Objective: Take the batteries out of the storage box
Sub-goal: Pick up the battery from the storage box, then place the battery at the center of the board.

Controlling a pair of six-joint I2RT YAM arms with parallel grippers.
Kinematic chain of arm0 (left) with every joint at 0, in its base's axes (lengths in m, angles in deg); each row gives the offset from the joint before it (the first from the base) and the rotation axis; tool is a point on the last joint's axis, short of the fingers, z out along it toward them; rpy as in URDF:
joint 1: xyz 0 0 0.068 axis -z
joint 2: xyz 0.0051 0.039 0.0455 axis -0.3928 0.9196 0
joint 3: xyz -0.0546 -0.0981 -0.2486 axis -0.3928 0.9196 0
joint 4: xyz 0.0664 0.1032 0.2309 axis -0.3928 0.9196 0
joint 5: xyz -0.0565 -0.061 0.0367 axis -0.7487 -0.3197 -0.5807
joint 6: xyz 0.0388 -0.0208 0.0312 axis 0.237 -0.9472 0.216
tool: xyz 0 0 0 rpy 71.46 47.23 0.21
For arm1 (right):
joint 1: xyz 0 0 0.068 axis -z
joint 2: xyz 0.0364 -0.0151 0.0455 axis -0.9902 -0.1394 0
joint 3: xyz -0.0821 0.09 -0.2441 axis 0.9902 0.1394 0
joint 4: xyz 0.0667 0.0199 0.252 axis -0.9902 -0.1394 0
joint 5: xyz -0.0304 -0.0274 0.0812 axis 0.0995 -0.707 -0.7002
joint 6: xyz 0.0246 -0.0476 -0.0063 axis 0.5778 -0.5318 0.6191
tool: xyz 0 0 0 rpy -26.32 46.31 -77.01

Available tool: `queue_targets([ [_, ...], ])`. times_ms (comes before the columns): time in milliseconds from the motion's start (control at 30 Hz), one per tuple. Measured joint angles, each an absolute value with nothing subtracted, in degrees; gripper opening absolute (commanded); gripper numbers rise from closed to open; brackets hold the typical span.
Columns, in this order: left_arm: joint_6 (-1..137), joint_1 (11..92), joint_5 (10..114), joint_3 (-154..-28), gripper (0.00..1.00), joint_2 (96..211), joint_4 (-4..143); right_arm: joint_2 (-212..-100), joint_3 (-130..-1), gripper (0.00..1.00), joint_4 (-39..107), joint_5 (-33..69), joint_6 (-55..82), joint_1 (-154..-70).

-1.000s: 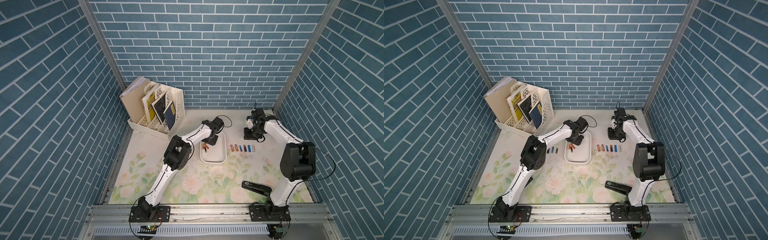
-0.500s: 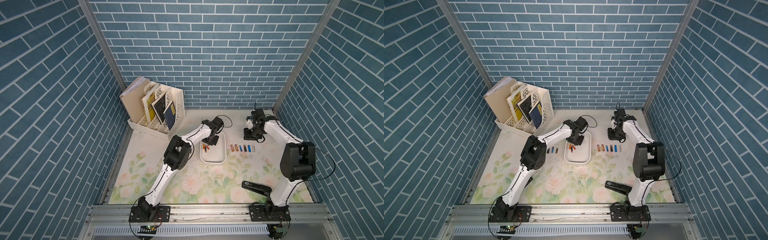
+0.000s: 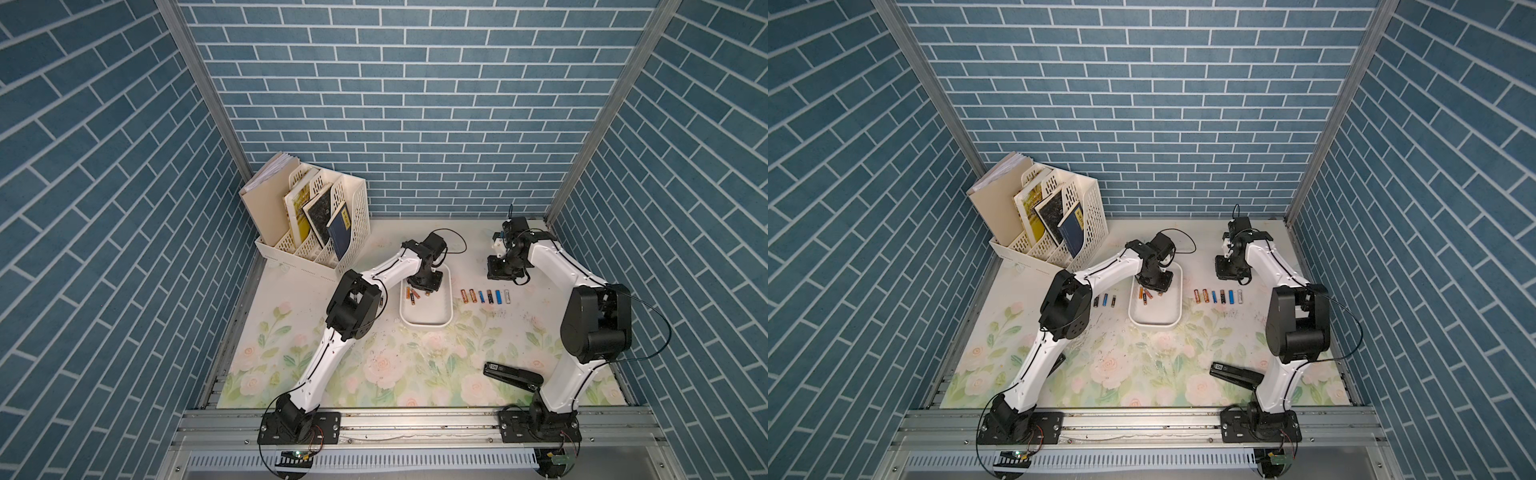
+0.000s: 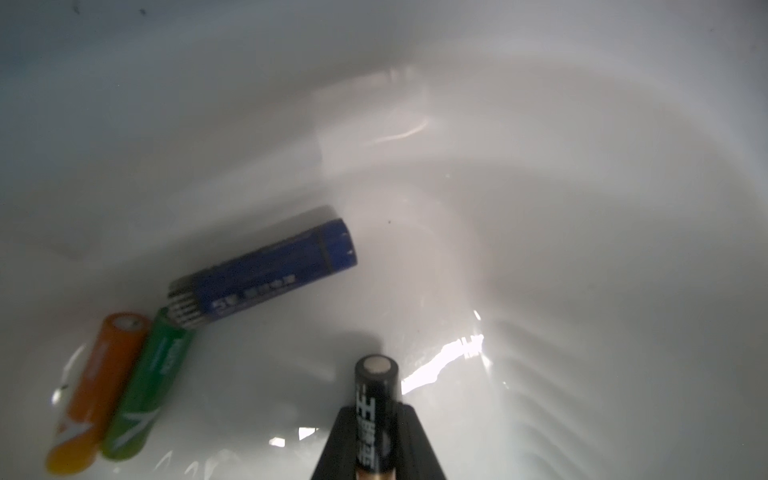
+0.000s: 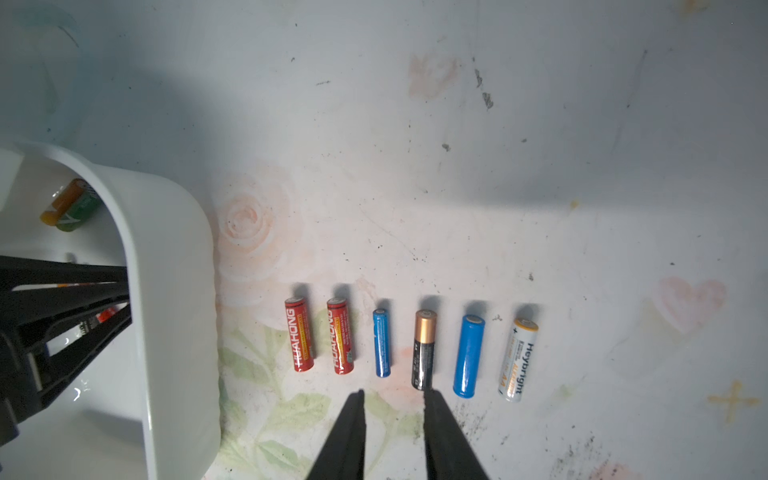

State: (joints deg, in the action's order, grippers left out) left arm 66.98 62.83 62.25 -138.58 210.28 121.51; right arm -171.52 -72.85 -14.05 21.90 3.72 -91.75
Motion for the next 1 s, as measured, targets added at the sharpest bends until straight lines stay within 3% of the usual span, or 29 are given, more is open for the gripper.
queue_targets([
  [400, 63.59, 58.2, 52.38, -127.11, 0.14, 198.04, 113.9, -171.52, -72.85, 0.28, -13.54, 21.05, 3.72, -91.86],
  [667, 63.26, 54.15, 52.05, -116.99, 0.14, 188.03, 111.48, -171.54, -72.96, 0.28, -13.24, 20.94, 3.74, -92.6],
  [1000, 65.91, 42.28, 55.44, -101.16, 0.14, 173.84, 112.59, -171.81, -74.78, 0.28, -13.22, 20.63, 3.74, -92.86],
])
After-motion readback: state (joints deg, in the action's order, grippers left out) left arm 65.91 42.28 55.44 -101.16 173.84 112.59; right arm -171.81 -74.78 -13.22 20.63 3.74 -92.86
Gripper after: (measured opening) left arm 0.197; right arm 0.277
